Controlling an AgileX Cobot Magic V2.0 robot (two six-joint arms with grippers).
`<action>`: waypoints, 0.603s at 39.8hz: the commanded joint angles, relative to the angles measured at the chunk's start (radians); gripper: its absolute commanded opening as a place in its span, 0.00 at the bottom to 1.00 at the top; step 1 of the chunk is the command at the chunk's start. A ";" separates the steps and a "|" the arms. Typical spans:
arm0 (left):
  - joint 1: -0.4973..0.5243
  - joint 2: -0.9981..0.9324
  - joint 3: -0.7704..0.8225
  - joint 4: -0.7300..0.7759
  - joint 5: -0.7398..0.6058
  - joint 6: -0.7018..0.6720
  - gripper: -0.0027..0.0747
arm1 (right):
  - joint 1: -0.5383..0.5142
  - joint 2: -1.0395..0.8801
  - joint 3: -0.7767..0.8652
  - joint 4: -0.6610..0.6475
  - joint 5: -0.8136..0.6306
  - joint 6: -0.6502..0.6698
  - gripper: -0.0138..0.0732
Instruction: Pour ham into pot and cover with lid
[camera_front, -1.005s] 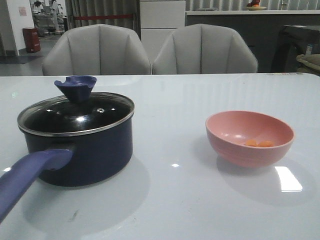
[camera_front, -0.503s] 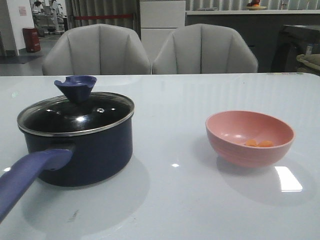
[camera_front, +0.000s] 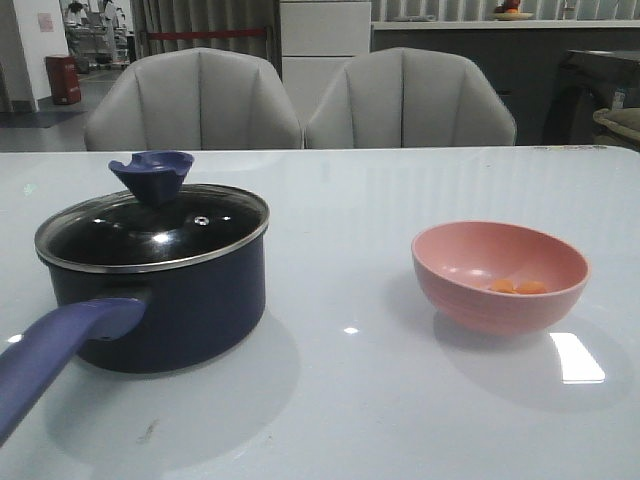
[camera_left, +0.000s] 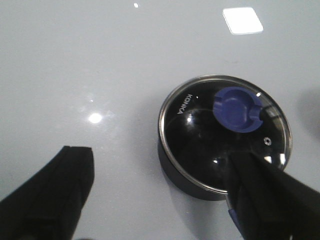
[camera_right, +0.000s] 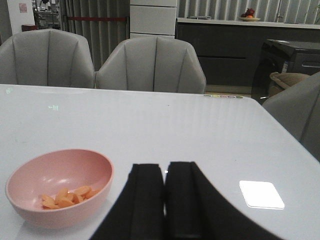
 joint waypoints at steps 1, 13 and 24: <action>-0.047 0.092 -0.127 -0.004 -0.006 0.004 0.75 | -0.005 -0.020 0.008 -0.012 -0.076 -0.001 0.34; -0.147 0.397 -0.439 0.000 0.167 0.004 0.83 | -0.005 -0.020 0.008 -0.012 -0.076 -0.001 0.34; -0.218 0.635 -0.660 0.039 0.378 0.006 0.83 | -0.005 -0.020 0.008 -0.012 -0.076 -0.001 0.34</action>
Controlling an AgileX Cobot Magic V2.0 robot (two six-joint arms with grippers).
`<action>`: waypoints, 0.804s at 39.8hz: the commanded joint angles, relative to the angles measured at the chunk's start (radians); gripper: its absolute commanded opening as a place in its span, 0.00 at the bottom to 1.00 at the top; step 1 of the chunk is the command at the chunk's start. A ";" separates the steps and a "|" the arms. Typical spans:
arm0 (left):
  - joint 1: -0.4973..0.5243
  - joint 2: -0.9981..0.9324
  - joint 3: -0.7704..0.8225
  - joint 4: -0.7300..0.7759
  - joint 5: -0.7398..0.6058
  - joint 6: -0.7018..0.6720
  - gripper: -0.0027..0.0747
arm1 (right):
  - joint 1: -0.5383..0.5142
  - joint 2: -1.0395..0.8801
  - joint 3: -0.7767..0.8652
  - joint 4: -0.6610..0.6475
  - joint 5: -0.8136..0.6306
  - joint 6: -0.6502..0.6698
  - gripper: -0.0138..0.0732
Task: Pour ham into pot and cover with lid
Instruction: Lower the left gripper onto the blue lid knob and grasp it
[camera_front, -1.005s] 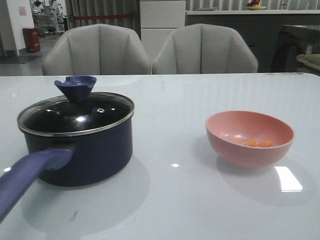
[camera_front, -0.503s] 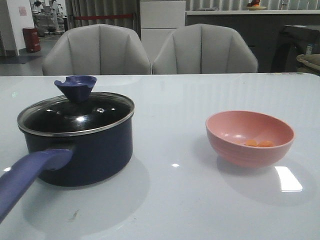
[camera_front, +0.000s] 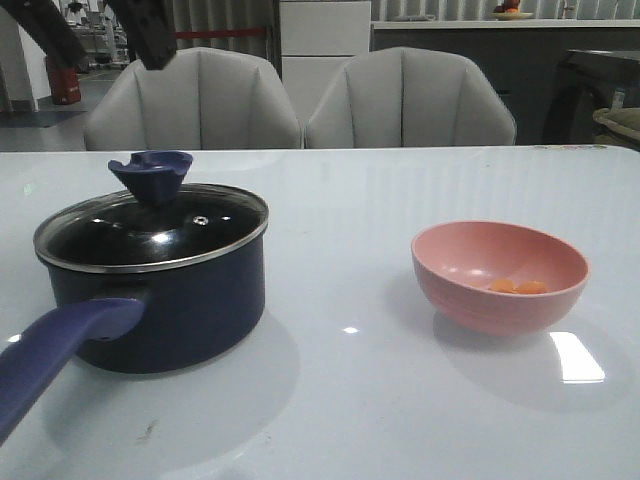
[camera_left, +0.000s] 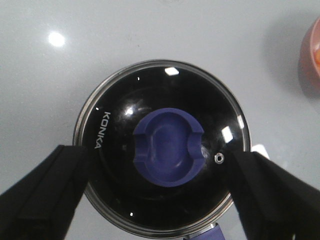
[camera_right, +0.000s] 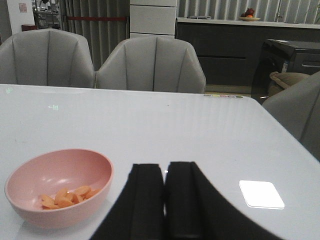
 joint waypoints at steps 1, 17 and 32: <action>-0.029 0.030 -0.093 0.014 0.043 0.002 0.83 | -0.005 -0.020 0.008 -0.012 -0.076 -0.001 0.34; -0.053 0.204 -0.190 0.023 0.167 0.002 0.83 | -0.005 -0.021 0.008 -0.012 -0.076 -0.001 0.34; -0.053 0.263 -0.191 0.023 0.173 -0.002 0.82 | -0.005 -0.021 0.008 -0.012 -0.076 -0.001 0.34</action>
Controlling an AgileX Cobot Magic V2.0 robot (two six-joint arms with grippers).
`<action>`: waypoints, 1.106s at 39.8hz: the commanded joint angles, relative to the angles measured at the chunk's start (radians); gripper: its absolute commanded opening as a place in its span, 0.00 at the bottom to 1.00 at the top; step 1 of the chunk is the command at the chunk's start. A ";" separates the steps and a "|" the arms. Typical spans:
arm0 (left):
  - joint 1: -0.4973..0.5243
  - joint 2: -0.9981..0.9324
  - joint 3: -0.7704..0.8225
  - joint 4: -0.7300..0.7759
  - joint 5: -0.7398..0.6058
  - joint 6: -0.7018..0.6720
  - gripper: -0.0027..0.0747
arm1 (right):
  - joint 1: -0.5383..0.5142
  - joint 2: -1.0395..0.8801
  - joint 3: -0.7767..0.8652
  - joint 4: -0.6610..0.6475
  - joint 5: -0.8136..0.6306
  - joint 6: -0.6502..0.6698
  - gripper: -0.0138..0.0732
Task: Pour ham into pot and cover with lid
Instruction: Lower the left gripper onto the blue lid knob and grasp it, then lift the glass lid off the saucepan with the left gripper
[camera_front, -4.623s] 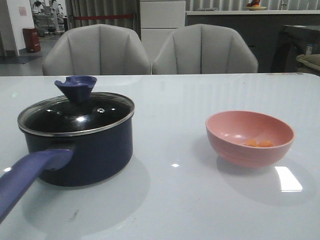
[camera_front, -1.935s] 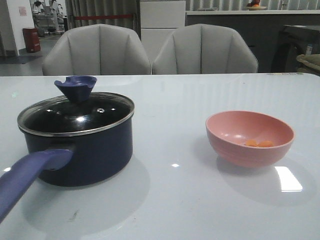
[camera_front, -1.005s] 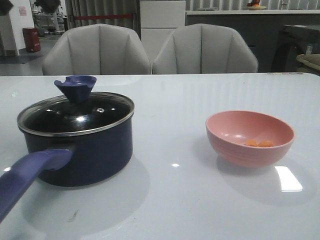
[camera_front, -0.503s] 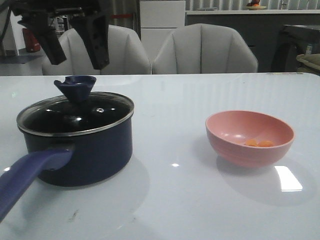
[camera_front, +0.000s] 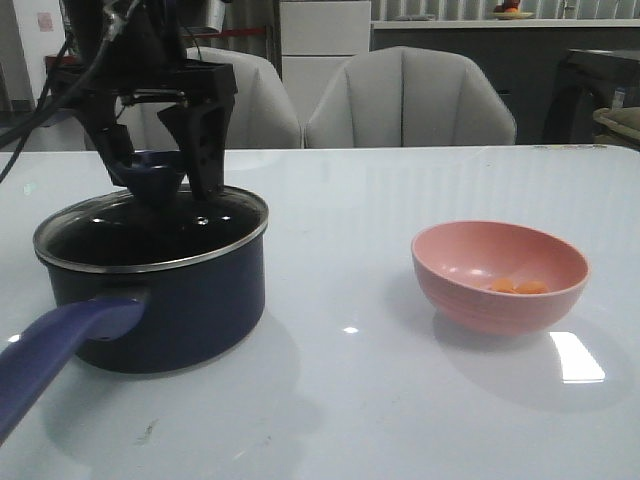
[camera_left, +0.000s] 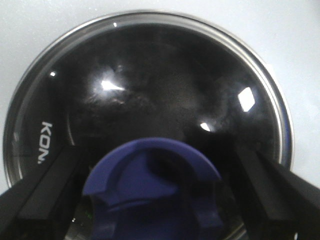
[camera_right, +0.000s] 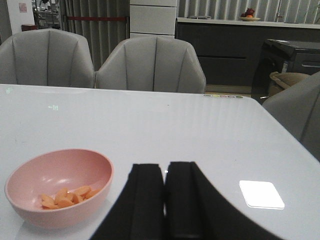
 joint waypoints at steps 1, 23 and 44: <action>-0.005 -0.043 -0.033 -0.008 0.018 -0.004 0.82 | -0.005 -0.021 0.008 -0.012 -0.076 -0.001 0.34; -0.003 -0.032 -0.033 0.024 0.047 -0.006 0.52 | -0.005 -0.021 0.008 -0.012 -0.076 -0.001 0.34; -0.003 -0.032 -0.033 0.024 0.053 -0.006 0.40 | -0.005 -0.021 0.008 -0.012 -0.076 -0.001 0.34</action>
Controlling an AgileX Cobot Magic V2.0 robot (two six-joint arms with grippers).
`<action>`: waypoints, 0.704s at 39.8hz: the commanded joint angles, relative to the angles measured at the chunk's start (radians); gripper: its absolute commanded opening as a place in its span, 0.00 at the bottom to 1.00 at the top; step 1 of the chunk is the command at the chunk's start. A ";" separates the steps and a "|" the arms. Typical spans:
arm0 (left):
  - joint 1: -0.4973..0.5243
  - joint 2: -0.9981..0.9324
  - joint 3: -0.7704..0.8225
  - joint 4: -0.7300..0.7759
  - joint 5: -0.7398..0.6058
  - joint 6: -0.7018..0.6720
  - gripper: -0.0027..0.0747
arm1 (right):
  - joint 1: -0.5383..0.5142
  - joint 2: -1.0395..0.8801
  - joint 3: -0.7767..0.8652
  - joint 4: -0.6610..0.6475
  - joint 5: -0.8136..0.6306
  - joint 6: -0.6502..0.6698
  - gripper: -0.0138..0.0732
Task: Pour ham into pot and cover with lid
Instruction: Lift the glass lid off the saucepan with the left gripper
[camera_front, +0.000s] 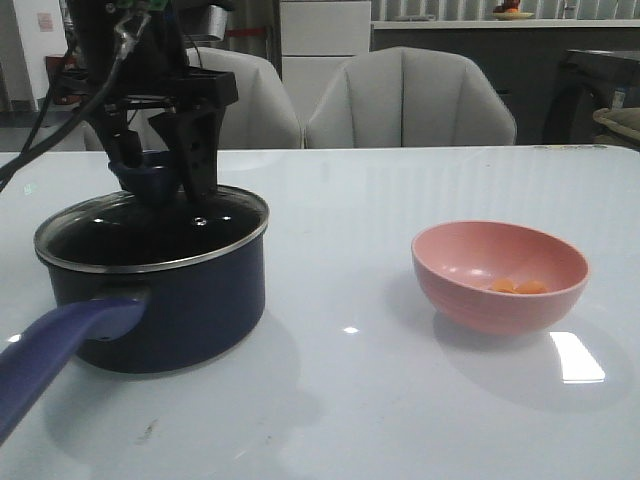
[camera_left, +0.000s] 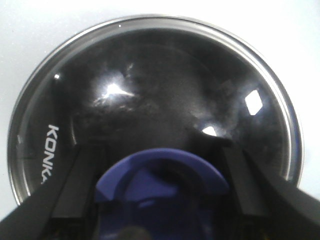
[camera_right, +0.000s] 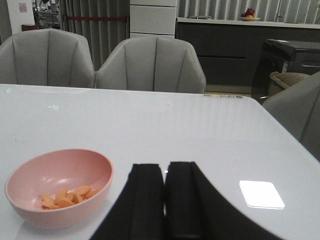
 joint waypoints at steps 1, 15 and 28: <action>-0.003 -0.043 -0.024 0.004 0.055 -0.006 0.40 | -0.005 -0.021 0.008 -0.010 -0.076 -0.001 0.34; -0.003 -0.047 -0.078 0.004 0.055 -0.006 0.40 | -0.005 -0.021 0.008 -0.010 -0.076 -0.001 0.34; -0.003 -0.051 -0.122 -0.001 0.055 -0.006 0.39 | -0.005 -0.021 0.008 -0.010 -0.076 -0.001 0.34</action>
